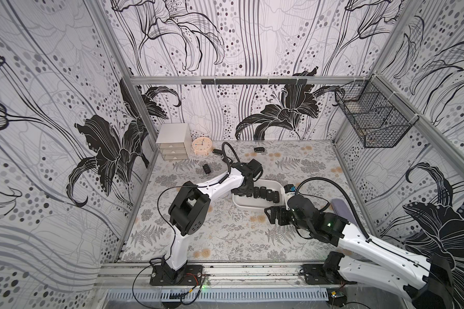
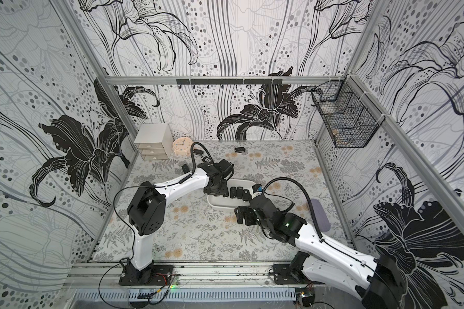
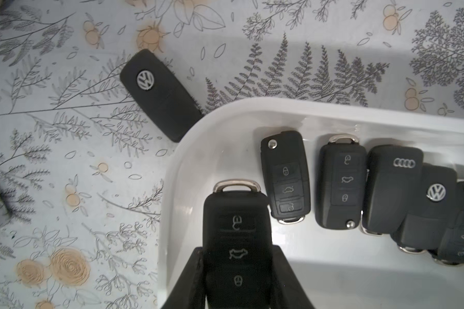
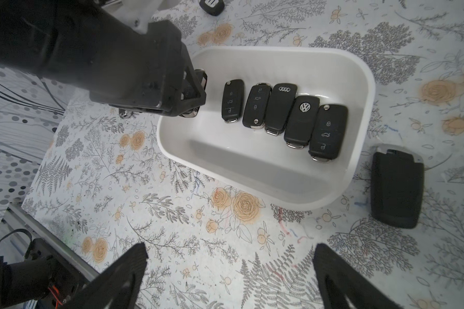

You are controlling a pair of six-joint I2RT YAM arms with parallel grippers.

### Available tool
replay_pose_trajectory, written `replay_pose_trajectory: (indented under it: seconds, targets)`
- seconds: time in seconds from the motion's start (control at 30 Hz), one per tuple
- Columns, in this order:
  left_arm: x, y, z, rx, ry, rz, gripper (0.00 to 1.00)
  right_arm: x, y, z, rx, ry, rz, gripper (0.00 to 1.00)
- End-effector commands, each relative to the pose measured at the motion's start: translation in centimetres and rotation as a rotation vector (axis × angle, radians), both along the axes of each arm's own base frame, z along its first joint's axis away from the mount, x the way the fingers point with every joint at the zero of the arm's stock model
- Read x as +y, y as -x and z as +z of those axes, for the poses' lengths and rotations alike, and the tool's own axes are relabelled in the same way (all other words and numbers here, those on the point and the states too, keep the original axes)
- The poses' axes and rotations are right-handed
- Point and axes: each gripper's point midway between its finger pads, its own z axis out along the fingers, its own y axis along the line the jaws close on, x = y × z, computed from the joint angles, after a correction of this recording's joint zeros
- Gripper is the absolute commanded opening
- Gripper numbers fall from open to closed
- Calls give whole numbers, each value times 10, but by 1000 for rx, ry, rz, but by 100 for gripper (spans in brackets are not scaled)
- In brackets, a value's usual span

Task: Place the car key into the storage box
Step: Place the car key in the storage box.

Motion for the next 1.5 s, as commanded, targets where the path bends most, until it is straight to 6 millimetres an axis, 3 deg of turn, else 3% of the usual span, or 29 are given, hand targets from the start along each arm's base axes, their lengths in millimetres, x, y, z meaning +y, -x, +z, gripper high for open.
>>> replay_pose_trajectory:
  seconds: [0.0, 0.4, 0.73, 0.97, 1.27, 1.47]
  targets:
    - [-5, -14, -2, -15, 11, -43, 25, 5, -6, 14, -24, -24, 5, 100]
    - [-2, -24, -32, 25, -57, -70, 25, 0, -12, 14, -20, -16, -25, 100]
    - [-7, -31, -38, 19, -52, -72, 28, 1, -12, 11, -7, -14, -24, 100]
    - [-10, -32, -30, 4, -34, -71, 44, 2, -13, 10, -3, -12, -24, 100]
    - [-11, -31, -4, -37, 17, -50, 48, 1, -19, 10, 2, 5, -39, 100]
    - [-12, -26, 25, -81, 78, -33, 49, -12, -31, 12, 8, 40, -89, 100]
